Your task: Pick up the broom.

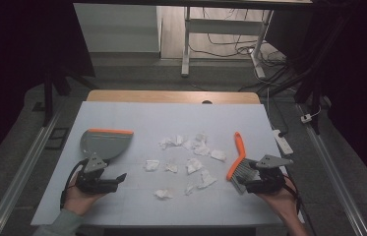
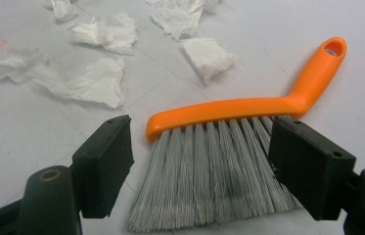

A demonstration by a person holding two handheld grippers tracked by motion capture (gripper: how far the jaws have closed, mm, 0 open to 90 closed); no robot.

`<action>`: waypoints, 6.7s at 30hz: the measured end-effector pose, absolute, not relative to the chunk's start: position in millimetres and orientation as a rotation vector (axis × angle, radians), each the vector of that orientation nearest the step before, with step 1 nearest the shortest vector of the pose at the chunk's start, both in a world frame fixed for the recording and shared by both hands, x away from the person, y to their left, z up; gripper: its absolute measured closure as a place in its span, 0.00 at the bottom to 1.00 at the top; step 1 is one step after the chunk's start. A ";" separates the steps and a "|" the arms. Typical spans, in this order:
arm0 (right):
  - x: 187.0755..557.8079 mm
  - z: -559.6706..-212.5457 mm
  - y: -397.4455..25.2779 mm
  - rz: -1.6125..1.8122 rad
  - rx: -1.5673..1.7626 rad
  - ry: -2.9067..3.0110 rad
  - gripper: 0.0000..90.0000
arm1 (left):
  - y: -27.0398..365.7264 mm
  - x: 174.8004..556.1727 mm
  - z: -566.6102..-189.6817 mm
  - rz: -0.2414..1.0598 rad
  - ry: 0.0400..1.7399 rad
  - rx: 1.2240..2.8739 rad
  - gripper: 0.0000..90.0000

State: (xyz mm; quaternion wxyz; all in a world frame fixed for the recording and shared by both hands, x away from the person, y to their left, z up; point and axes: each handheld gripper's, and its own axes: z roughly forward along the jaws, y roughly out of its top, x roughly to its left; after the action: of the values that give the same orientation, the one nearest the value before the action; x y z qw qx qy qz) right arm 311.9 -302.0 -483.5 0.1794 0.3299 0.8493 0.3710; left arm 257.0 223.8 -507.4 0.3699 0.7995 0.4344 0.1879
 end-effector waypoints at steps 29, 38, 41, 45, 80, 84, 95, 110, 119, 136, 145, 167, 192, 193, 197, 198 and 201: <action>402.0 -422.5 -286.0 0.775 1.418 2.363 0.31 | 221.2 250.6 -505.6 0.506 1.074 2.036 0.25; 430.2 -451.4 -271.5 0.530 1.539 2.381 0.33 | 218.9 251.6 -507.4 0.502 1.074 2.047 0.25; 436.4 -463.3 -269.1 0.467 1.565 2.401 0.34 | 218.6 251.6 -507.4 0.503 1.072 2.049 0.25; 442.1 -470.9 -266.0 0.420 1.576 2.405 0.35 | 218.2 252.1 -508.3 0.501 1.070 2.055 0.25; 437.6 -489.8 -262.7 0.401 1.577 2.411 0.79 | 218.4 245.0 -505.8 0.533 1.054 2.048 0.25; 427.5 -483.1 -276.3 0.566 1.545 2.399 0.79 | 220.3 244.4 -505.1 0.543 1.065 2.034 0.25; 388.4 -452.5 -322.5 1.045 1.417 2.237 0.79 | 217.8 248.2 -508.2 0.553 1.100 2.033 0.25; 374.9 -446.4 -356.0 1.444 1.380 2.169 0.79 | 216.8 249.7 -511.8 0.547 1.103 2.042 0.25; 374.0 -443.1 -356.9 1.632 1.330 2.116 0.79 | 216.1 249.2 -511.8 0.552 1.097 2.042 0.25; 364.5 -421.4 -329.0 1.746 1.218 2.021 0.79 | 195.7 256.0 -504.7 0.548 1.035 2.050 0.25; 361.5 -414.7 -295.1 1.784 1.173 2.027 0.79 | 153.6 263.7 -490.3 0.532 0.910 2.072 0.25; 361.6 -429.2 -230.6 1.854 1.203 2.014 0.79 | 51.2 291.7 -478.3 0.444 0.723 2.083 0.29; 355.5 -443.5 -193.8 1.943 1.296 1.979 0.78 | 44.0 310.8 -484.3 0.491 0.759 2.043 0.88; 355.7 -443.4 -193.8 1.946 1.294 1.985 0.78 | 45.6 311.1 -483.7 0.484 0.754 2.046 0.88; 355.2 -441.1 -191.6 1.915 1.260 2.013 0.72 | 53.7 311.3 -479.4 0.466 0.743 2.053 0.89; 354.5 -439.8 -191.6 1.896 1.237 2.022 0.67 | 56.5 311.2 -478.1 0.461 0.744 2.054 0.89; 352.4 -435.7 -195.9 1.875 1.164 2.071 0.57 | 73.1 310.7 -470.3 0.432 0.743 2.066 0.89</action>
State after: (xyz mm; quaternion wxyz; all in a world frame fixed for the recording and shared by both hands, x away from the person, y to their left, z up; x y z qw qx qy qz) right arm 352.4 -195.9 -435.7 0.0576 0.3838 0.6833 0.6184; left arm 310.7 73.1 -470.3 0.4366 0.8307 0.2986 0.1737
